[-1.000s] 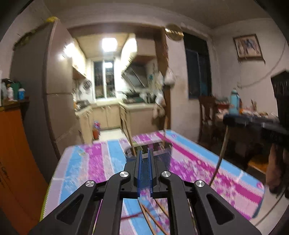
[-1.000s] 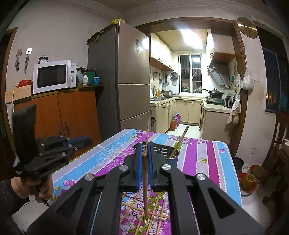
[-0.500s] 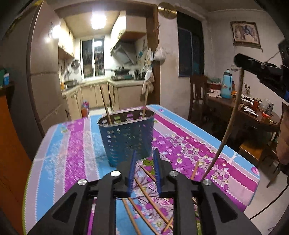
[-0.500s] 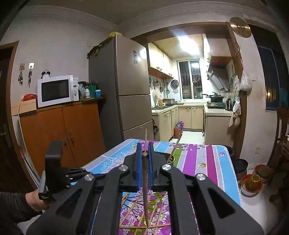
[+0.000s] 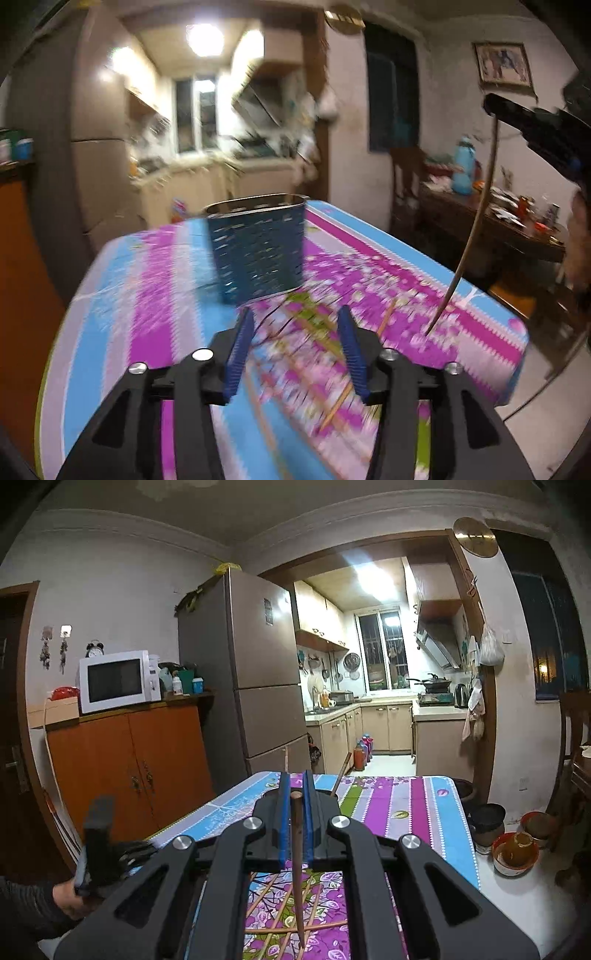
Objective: Organize utensils
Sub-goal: 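Grasp another chopstick with the left tool while the right tool keeps its chopstick over the holder, then carry the left tool's chopstick into the holder while the right tool lowers its chopstick in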
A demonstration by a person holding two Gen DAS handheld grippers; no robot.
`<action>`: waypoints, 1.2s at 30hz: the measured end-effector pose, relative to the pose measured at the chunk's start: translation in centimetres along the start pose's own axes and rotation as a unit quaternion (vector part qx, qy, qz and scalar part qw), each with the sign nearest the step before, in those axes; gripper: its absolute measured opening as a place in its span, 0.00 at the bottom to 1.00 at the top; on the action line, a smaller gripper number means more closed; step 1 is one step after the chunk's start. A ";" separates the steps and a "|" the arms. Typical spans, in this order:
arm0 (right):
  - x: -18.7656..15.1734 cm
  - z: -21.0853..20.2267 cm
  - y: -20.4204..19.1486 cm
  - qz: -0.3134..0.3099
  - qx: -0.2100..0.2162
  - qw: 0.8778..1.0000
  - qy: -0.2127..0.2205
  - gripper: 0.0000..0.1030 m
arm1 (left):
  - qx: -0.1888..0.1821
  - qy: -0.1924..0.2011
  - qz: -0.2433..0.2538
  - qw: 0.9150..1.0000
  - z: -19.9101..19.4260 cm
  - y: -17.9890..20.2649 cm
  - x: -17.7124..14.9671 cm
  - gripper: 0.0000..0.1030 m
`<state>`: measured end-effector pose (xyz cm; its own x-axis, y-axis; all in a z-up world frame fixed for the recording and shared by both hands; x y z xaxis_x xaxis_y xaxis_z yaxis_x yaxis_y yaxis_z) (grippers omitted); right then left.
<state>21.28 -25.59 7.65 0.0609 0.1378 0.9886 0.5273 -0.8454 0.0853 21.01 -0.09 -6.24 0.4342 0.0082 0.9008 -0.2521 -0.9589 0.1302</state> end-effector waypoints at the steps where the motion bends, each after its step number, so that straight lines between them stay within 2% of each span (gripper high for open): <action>1: -0.4 -0.3 -0.2 0.002 0.002 1.000 0.006 0.05 | 0.006 0.011 0.002 1.000 -1.0 -0.2 -1.5 0.50; 5: -1.5 -0.3 -1.1 0.005 0.014 1.000 0.007 0.05 | 0.033 0.001 -0.015 0.999 -2.8 -1.2 -7.6 0.50; 9: -1.7 0.3 -1.9 0.000 0.020 1.000 0.001 0.05 | 0.051 -0.001 -0.021 0.998 -2.8 -1.7 -10.0 0.50; 11: -1.5 0.3 -2.0 -0.002 0.020 1.000 0.004 0.05 | 0.050 -0.002 -0.024 0.998 -2.3 -1.7 -10.5 0.45; 14: -1.2 0.3 -2.2 -0.008 0.020 1.000 0.005 0.05 | 0.057 -0.005 -0.012 0.998 -1.4 -1.6 -11.3 0.32; 16: -1.1 0.4 -2.4 -0.010 0.020 1.000 0.004 0.05 | 0.056 -0.016 -0.018 0.998 -0.7 -1.8 -11.8 0.19; 26: -1.5 1.2 -2.8 -0.016 0.026 1.000 -0.005 0.05 | 0.058 -0.009 -0.023 0.998 -0.1 -1.7 -12.6 0.19; 28: -1.5 1.3 -2.9 -0.017 0.026 1.000 -0.005 0.05 | 0.062 0.000 -0.022 0.998 0.0 -1.7 -12.8 0.10; 36: -1.3 1.4 -3.2 -0.019 0.027 0.999 -0.005 0.05 | 0.066 0.022 -0.020 0.997 -1.7 -1.4 -11.4 0.08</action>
<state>20.71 -22.38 5.94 0.0477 0.1752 0.9834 0.5748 -0.8100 0.1164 14.92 1.66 -16.03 0.4021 0.0560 0.9139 -0.1191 -0.9864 0.1128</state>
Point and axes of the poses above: each gripper's, at about its wrist camera, not at the fingertips, and z roughly the way its jaws point, y to its right, x to its top, the point moved 4 cm from there along z, roughly the way its jaws point, and after that the axes turned 11 degrees about -z, right-handed, at the moved point
